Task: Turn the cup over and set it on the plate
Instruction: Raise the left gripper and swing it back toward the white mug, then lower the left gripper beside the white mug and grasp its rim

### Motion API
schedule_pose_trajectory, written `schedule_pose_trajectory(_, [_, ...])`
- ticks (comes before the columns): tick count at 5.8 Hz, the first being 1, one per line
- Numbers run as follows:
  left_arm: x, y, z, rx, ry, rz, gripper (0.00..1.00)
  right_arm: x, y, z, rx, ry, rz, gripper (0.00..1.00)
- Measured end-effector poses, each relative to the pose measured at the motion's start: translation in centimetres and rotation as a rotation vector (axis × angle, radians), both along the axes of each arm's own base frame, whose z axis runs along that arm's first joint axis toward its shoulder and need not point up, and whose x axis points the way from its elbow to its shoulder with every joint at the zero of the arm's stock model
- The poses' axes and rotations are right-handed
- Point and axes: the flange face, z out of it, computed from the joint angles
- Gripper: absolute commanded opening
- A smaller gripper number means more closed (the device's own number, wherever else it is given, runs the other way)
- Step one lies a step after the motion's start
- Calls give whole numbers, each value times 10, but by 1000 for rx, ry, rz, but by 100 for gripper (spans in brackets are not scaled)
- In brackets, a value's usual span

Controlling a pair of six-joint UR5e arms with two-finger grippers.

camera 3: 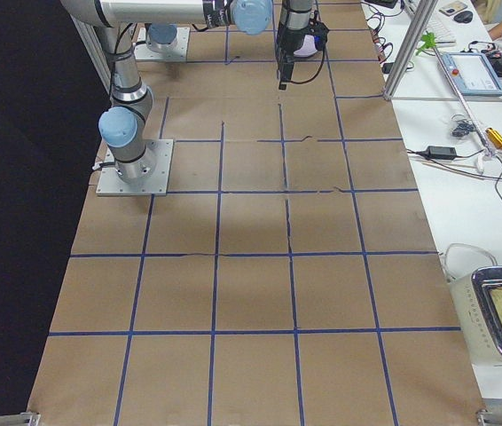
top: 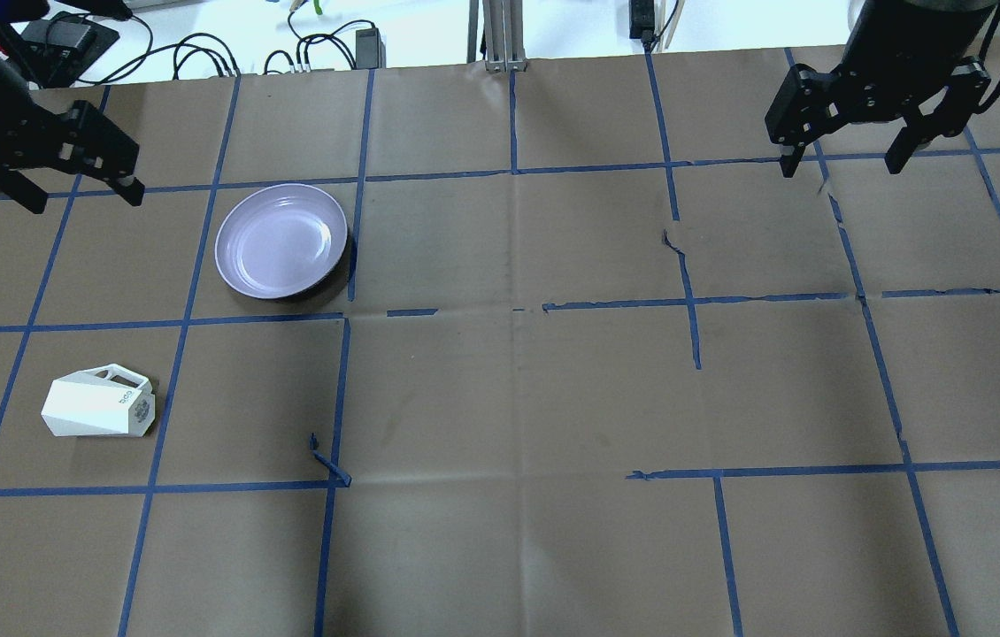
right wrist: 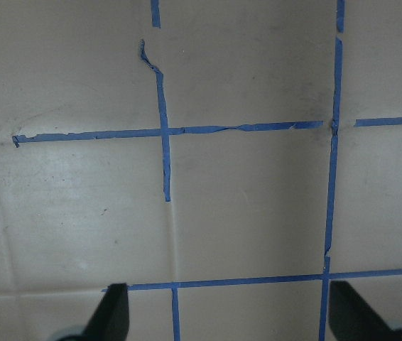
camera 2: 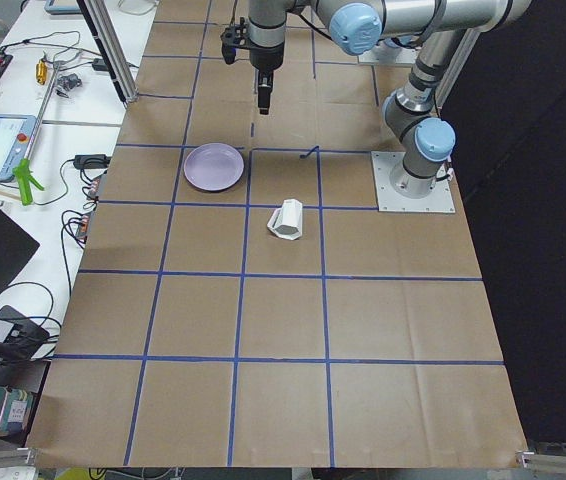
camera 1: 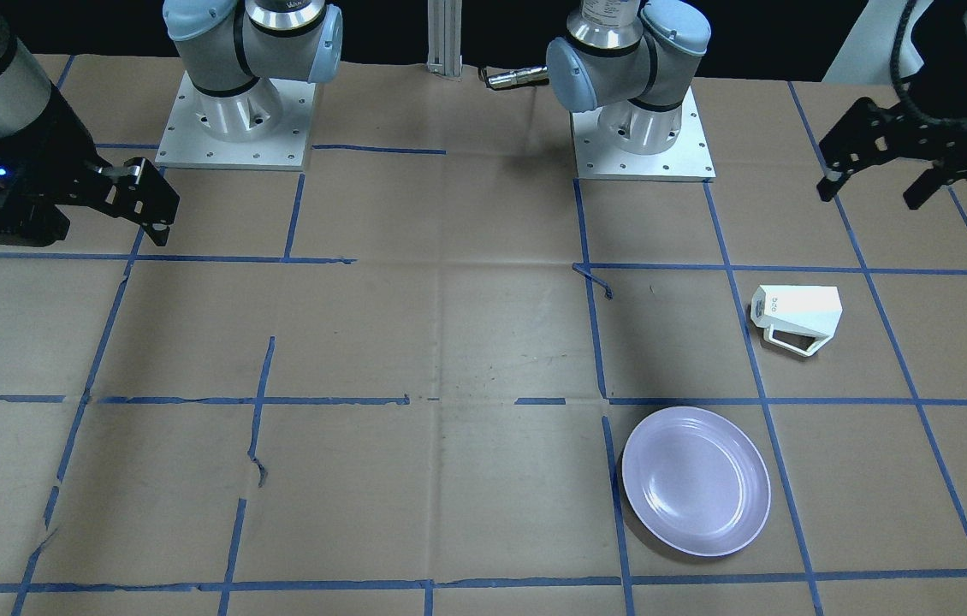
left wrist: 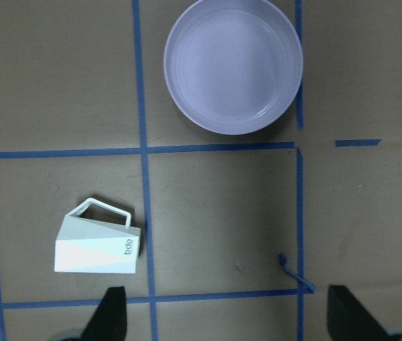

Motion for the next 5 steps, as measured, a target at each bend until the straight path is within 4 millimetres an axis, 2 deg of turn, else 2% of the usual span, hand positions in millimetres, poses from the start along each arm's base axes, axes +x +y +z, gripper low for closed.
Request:
schedule_pose_trajectory(1, [65, 18, -5, 5, 41, -40, 99, 0, 0, 0, 0, 0, 0, 100])
schedule_pose_trajectory(3, [179, 59, -34, -9, 162, -87, 99, 0, 0, 0, 0, 0, 0, 100])
schedule_pose_trajectory(5, [260, 89, -77, 1, 253, -85, 99, 0, 0, 0, 0, 0, 0, 100])
